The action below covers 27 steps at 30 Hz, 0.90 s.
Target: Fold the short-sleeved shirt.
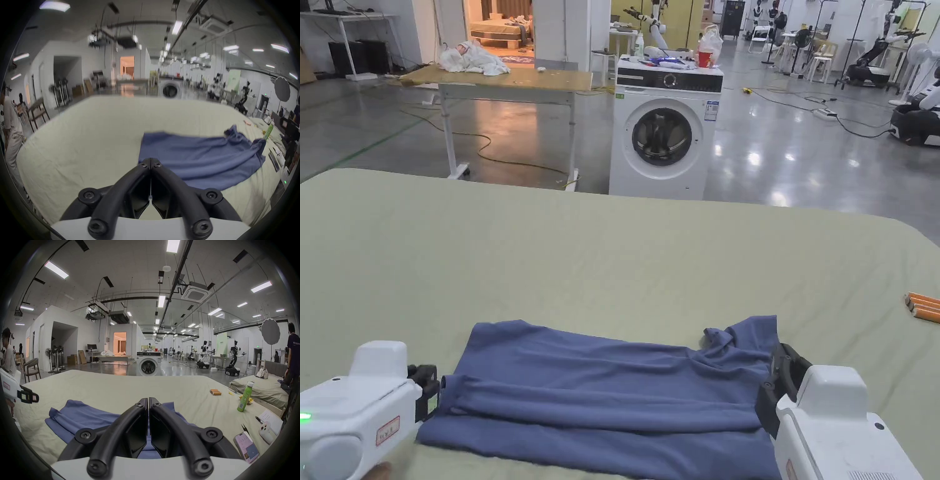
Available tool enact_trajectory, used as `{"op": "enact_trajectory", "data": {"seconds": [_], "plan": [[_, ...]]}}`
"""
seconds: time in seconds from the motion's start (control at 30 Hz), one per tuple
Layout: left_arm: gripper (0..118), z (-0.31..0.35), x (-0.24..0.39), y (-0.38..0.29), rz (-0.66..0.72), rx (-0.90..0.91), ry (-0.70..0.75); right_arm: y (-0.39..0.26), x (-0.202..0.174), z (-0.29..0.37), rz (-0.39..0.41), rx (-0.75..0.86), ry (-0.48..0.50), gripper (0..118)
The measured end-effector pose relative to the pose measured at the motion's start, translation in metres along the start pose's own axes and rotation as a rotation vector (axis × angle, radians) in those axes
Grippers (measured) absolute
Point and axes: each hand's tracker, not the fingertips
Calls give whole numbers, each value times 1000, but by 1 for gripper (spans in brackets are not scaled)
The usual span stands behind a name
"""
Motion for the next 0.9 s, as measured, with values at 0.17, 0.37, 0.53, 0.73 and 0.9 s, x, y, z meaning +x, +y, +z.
{"op": "enact_trajectory", "data": {"seconds": [0.17,0.37,0.53,0.73,0.9], "plan": [[64,-52,-9,-7,-9,-254,11,-16,10,-4,-6,-71,-9,0],[70,-68,12,-24,-3,-371,48,-31,30,-6,-1,-152,-46,0],[23,-52,37,-24,-73,-344,13,-42,54,-13,-7,-247,-90,0],[2,-27,34,-24,-31,-300,-12,-70,100,-48,-60,-540,-32,41],[1,0,27,-24,-28,-236,-23,-104,118,-74,-64,-749,-37,74]]}}
